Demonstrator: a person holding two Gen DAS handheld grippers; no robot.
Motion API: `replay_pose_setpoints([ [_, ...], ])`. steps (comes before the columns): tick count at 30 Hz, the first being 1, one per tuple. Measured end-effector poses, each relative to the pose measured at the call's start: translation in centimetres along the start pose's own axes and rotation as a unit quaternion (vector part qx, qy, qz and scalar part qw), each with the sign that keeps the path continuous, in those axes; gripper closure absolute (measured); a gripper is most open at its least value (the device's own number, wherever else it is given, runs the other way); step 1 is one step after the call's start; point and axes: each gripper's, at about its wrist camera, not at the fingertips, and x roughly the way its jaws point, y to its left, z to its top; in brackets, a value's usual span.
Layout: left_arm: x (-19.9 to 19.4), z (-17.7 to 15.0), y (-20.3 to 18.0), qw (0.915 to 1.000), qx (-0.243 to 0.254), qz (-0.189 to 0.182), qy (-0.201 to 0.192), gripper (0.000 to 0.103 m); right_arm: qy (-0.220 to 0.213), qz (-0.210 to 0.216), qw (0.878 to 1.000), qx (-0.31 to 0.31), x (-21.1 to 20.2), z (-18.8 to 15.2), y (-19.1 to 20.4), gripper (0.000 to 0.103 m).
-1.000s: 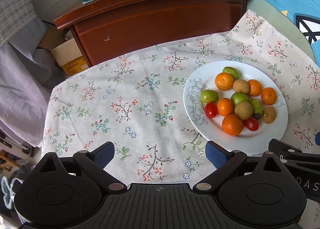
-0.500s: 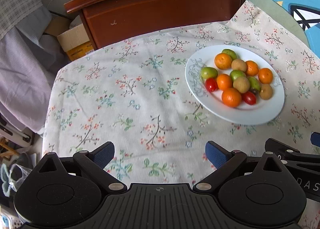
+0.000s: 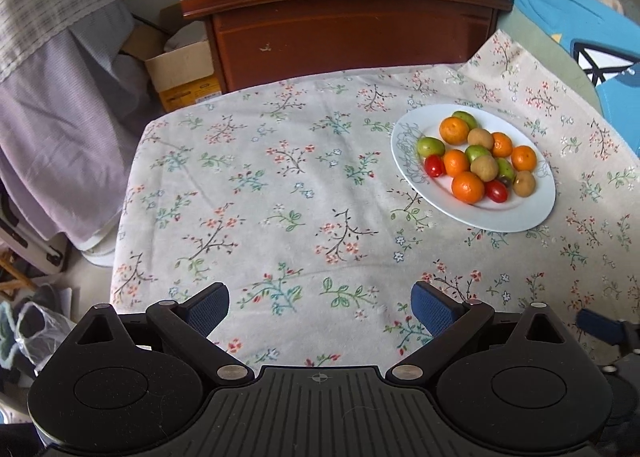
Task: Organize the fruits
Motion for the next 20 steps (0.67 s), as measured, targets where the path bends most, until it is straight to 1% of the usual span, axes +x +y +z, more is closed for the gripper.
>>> replay_pose_setpoints([
  [3,-0.3,-0.3,0.4,1.0000,-0.003,-0.003,-0.002,0.004,0.002,-0.005,1.000,-0.009,0.7,-0.3,0.6,0.003],
  [8,-0.3,-0.4,1.2,0.9999,-0.013,-0.009,-0.001,0.004,-0.017,-0.021,0.999,-0.020,1.6,-0.3,1.4,0.001],
  [14,0.0,-0.6,1.9,0.9997,-0.023,-0.010,0.003,0.004,-0.050,-0.033,0.998,-0.023,2.4,-0.4,2.4,0.001],
  [18,0.1,-0.7,2.3,0.9994,-0.031,-0.012,0.006,0.004,-0.081,-0.037,0.996,-0.020,3.0,-0.4,3.0,0.001],
  [20,0.2,-0.7,2.5,0.9994,-0.033,-0.009,0.008,0.004,-0.087,-0.038,0.995,-0.024,3.3,-0.3,3.4,0.001],
])
